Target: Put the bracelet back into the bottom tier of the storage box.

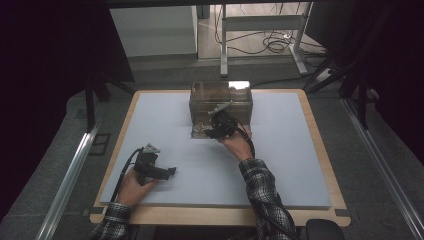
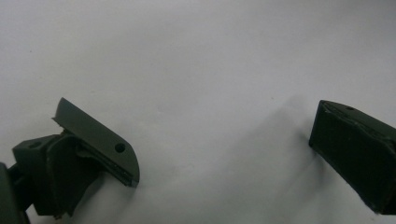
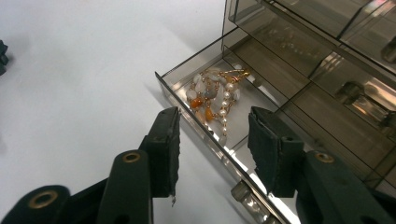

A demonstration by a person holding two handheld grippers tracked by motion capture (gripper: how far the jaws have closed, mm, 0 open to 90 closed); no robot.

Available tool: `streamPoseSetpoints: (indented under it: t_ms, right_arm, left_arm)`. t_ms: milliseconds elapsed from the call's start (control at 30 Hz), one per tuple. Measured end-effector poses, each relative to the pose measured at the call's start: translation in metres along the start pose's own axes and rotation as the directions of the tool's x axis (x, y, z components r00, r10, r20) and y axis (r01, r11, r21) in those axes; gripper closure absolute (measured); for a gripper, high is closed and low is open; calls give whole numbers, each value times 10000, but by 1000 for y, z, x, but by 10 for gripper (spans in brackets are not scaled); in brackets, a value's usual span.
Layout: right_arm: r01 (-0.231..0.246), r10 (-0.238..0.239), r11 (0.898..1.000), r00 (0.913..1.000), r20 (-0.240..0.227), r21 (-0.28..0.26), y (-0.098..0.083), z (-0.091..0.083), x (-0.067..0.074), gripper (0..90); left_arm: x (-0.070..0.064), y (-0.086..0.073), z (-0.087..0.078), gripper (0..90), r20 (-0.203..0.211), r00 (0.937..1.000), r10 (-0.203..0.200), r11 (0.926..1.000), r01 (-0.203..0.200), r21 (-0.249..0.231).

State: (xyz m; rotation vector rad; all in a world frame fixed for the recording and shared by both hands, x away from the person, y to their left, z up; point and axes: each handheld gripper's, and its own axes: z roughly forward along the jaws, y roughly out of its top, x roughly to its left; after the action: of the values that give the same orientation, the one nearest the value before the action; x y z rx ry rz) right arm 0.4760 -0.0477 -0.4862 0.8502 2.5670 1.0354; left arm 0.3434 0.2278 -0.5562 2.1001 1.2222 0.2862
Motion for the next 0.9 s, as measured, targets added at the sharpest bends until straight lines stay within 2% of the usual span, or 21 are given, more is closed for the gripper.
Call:
streamPoseSetpoints:
  t_ms: [900]
  right_arm:
    - [186,-189,9997,9996,188,143,-9,-25,3,289]
  left_arm:
    - [0,0,0,0,14,10000,-38,10000,38,-36]
